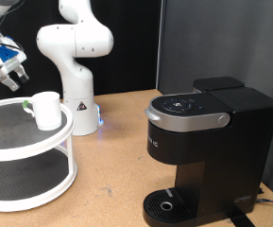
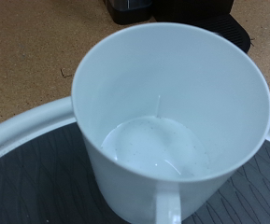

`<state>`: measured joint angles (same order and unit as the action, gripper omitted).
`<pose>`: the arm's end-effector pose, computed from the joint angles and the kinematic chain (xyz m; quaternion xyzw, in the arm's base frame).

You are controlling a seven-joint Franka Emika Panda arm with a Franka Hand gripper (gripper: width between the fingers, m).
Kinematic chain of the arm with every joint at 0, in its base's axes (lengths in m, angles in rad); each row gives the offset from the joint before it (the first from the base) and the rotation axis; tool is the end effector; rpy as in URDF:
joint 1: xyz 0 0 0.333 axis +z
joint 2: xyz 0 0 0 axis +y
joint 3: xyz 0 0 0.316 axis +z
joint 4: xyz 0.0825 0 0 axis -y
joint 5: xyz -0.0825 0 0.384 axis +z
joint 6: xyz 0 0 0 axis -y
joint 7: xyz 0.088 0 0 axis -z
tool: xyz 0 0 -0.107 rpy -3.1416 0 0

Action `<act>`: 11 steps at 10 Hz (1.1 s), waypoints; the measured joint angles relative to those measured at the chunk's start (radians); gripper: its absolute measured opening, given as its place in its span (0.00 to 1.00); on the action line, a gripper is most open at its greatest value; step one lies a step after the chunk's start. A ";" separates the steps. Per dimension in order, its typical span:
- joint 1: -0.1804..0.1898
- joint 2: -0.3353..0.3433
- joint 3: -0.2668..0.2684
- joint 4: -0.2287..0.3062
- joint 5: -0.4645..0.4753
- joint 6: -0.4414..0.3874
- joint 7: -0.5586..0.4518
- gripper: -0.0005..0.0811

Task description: Make a cup of coffee with the keurig machine

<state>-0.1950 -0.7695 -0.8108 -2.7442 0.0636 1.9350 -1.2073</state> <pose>0.2011 -0.2514 0.3713 -0.9330 -0.1873 -0.1879 0.2430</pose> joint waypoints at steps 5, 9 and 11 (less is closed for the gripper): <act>0.017 0.009 -0.023 -0.026 0.019 0.086 -0.015 0.99; 0.053 0.045 -0.042 -0.038 0.034 0.116 -0.016 0.99; 0.069 0.057 -0.058 -0.044 0.035 0.121 -0.030 0.99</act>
<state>-0.1259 -0.7121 -0.8692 -2.7883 0.0981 2.0562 -1.2373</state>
